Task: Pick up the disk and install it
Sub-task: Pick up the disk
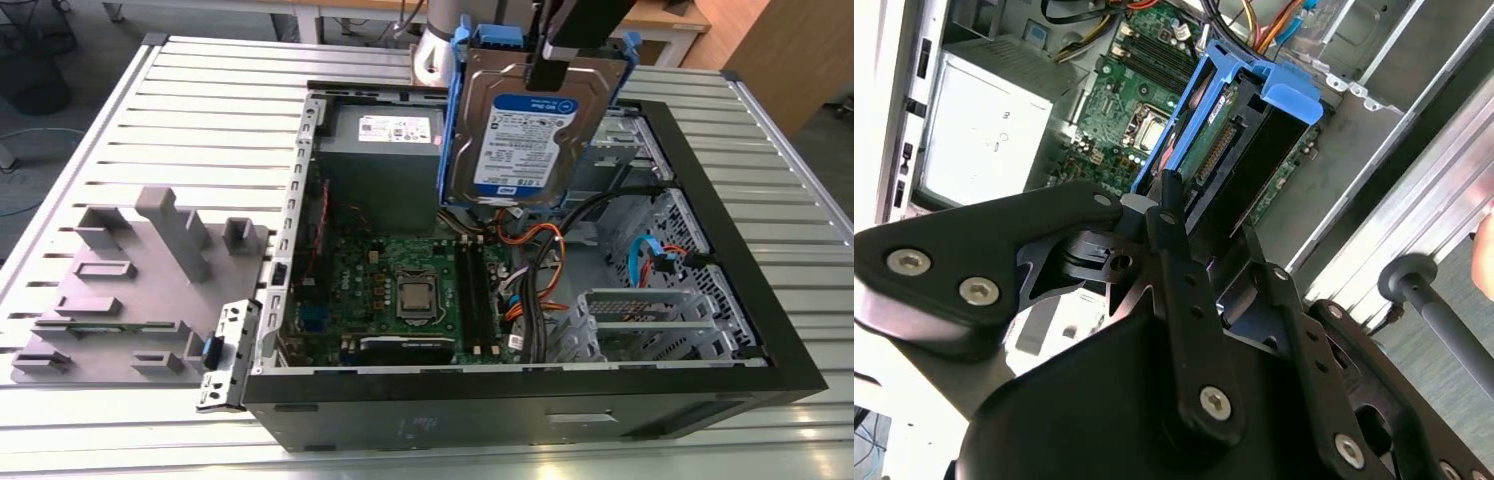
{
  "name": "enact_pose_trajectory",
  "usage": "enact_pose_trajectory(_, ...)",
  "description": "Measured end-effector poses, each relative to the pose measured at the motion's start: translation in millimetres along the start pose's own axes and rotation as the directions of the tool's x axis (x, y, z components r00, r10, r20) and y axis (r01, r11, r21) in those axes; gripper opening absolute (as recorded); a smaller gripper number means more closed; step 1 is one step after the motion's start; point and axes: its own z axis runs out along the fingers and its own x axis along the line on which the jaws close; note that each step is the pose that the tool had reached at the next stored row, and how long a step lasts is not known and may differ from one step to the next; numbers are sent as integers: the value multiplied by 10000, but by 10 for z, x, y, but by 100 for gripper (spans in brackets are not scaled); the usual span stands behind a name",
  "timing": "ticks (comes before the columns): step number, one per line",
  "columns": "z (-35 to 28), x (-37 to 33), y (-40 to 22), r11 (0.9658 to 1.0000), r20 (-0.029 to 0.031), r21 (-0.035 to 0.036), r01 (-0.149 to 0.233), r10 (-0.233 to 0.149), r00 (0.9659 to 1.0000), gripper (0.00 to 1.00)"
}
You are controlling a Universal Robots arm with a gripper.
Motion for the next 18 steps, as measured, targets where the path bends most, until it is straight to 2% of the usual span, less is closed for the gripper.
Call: enact_pose_trajectory(18,-2,222,-13,10000,-9,0,0,0,10000,35)
